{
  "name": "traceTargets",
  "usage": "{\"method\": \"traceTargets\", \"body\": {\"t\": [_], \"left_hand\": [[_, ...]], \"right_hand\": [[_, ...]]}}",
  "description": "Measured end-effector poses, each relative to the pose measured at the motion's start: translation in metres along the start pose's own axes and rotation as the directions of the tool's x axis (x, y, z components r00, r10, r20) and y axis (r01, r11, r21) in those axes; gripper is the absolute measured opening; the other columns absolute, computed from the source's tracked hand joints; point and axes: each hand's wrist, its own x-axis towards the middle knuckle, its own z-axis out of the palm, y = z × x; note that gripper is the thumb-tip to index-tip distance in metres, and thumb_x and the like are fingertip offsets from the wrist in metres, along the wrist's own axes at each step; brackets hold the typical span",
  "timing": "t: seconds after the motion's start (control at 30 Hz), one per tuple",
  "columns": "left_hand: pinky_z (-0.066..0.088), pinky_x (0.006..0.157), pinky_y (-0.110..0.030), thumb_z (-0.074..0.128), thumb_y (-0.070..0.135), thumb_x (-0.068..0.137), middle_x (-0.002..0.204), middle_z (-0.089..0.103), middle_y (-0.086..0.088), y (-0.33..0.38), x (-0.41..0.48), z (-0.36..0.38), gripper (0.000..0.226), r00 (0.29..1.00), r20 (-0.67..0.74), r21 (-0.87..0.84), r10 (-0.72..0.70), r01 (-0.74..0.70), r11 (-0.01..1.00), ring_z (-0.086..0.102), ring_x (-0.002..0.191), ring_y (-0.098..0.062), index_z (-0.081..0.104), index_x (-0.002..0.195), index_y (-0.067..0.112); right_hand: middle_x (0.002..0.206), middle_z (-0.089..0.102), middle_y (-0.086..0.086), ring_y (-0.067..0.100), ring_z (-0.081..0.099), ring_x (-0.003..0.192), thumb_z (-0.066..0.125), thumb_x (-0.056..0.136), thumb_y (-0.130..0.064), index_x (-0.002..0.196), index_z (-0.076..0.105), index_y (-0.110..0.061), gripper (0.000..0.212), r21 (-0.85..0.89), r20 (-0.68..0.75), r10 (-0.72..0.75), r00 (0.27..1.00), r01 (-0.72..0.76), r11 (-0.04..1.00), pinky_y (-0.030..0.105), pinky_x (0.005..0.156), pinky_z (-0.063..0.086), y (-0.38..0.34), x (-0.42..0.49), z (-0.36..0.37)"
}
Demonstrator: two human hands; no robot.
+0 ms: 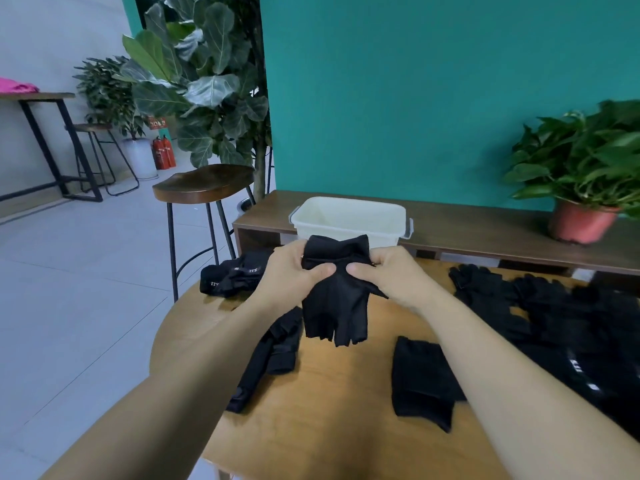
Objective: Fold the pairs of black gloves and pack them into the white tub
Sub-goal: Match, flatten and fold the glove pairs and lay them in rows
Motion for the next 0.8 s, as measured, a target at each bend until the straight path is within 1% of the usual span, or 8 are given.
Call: {"method": "traceTargets", "body": {"t": [0.13, 0.2, 0.3, 0.4, 0.47, 0.53, 0.63, 0.8], "left_hand": [[0.056, 0.065, -0.022, 0.068, 0.027, 0.094, 0.103, 0.076, 0.001, 0.012, -0.003, 0.015, 0.024, 0.980, 0.162, -0.135, -0.115, 0.137, 0.981, 0.073, 0.094, -0.016, 0.069, 0.115, 0.017], [0.059, 0.074, -0.031, 0.059, 0.032, 0.099, 0.100, 0.077, -0.001, 0.016, -0.003, 0.023, 0.024, 0.978, 0.143, -0.164, -0.149, 0.172, 0.971, 0.073, 0.094, -0.019, 0.072, 0.108, 0.015], [0.059, 0.085, -0.036, 0.057, 0.030, 0.101, 0.097, 0.077, 0.001, 0.017, -0.004, 0.036, 0.024, 0.993, 0.069, -0.120, -0.092, 0.100, 0.988, 0.073, 0.094, -0.018, 0.076, 0.102, 0.015], [0.059, 0.084, -0.031, 0.061, 0.030, 0.098, 0.101, 0.077, 0.002, 0.019, -0.008, 0.047, 0.021, 0.987, 0.145, -0.138, -0.064, 0.085, 0.987, 0.073, 0.097, -0.017, 0.072, 0.110, 0.018], [0.058, 0.081, -0.027, 0.064, 0.024, 0.096, 0.107, 0.076, 0.003, 0.018, -0.008, 0.053, 0.025, 0.959, 0.270, -0.119, -0.089, 0.124, 0.985, 0.072, 0.099, -0.014, 0.066, 0.120, 0.020], [0.058, 0.079, -0.024, 0.062, 0.012, 0.097, 0.106, 0.076, 0.002, 0.015, -0.008, 0.059, 0.026, 0.933, 0.341, -0.080, -0.117, 0.152, 0.985, 0.072, 0.098, -0.012, 0.066, 0.122, 0.019], [0.058, 0.081, -0.025, 0.061, 0.001, 0.096, 0.104, 0.077, -0.002, 0.012, -0.005, 0.068, 0.031, 0.914, 0.385, -0.067, -0.132, 0.171, 0.983, 0.073, 0.097, -0.014, 0.066, 0.120, 0.019], [0.054, 0.070, -0.016, 0.060, -0.006, 0.093, 0.093, 0.078, 0.002, 0.010, 0.010, 0.087, 0.036, 0.909, 0.388, -0.050, -0.153, 0.187, 0.981, 0.073, 0.087, -0.009, 0.066, 0.120, 0.018]], "right_hand": [[0.065, 0.067, -0.009, -0.003, 0.060, 0.056, 0.065, 0.094, -0.017, 0.077, 0.067, -0.011, 0.018, -0.025, 0.006, 0.028, 1.000, -0.028, 0.999, 0.011, 0.052, 0.044, 0.001, -0.017, -0.023], [0.074, 0.071, -0.005, 0.002, 0.064, 0.063, 0.066, 0.094, -0.020, 0.083, 0.070, -0.012, 0.014, -0.058, 0.024, 0.053, 0.998, -0.051, 0.997, 0.013, 0.056, 0.048, 0.002, -0.024, -0.032], [0.082, 0.074, 0.001, 0.008, 0.066, 0.070, 0.068, 0.092, -0.019, 0.086, 0.072, -0.009, 0.012, -0.086, 0.015, 0.094, 0.995, -0.093, 0.992, 0.017, 0.064, 0.052, 0.009, -0.032, -0.042], [0.082, 0.075, 0.000, 0.009, 0.067, 0.072, 0.068, 0.093, -0.019, 0.083, 0.071, -0.010, 0.013, -0.058, -0.020, 0.104, 0.994, -0.105, 0.993, 0.019, 0.066, 0.052, 0.013, -0.040, -0.052], [0.081, 0.075, -0.003, 0.009, 0.069, 0.074, 0.067, 0.093, -0.019, 0.081, 0.072, -0.014, 0.015, -0.021, -0.039, 0.106, 0.994, -0.107, 0.994, 0.020, 0.069, 0.052, 0.019, -0.045, -0.060], [0.077, 0.074, -0.006, 0.006, 0.067, 0.070, 0.066, 0.094, -0.019, 0.075, 0.070, -0.017, 0.019, -0.009, -0.049, 0.114, 0.992, -0.114, 0.993, 0.015, 0.064, 0.051, 0.024, -0.052, -0.068], [0.082, 0.075, -0.004, 0.006, 0.069, 0.074, 0.066, 0.094, -0.020, 0.082, 0.072, -0.013, 0.015, 0.006, -0.063, 0.129, 0.990, -0.129, 0.992, 0.016, 0.066, 0.052, 0.034, -0.056, -0.078], [0.081, 0.075, -0.005, 0.007, 0.070, 0.074, 0.065, 0.094, -0.022, 0.084, 0.071, -0.015, 0.013, 0.010, -0.112, 0.135, 0.985, -0.135, 0.991, 0.019, 0.067, 0.052, 0.049, -0.053, -0.094]]}}
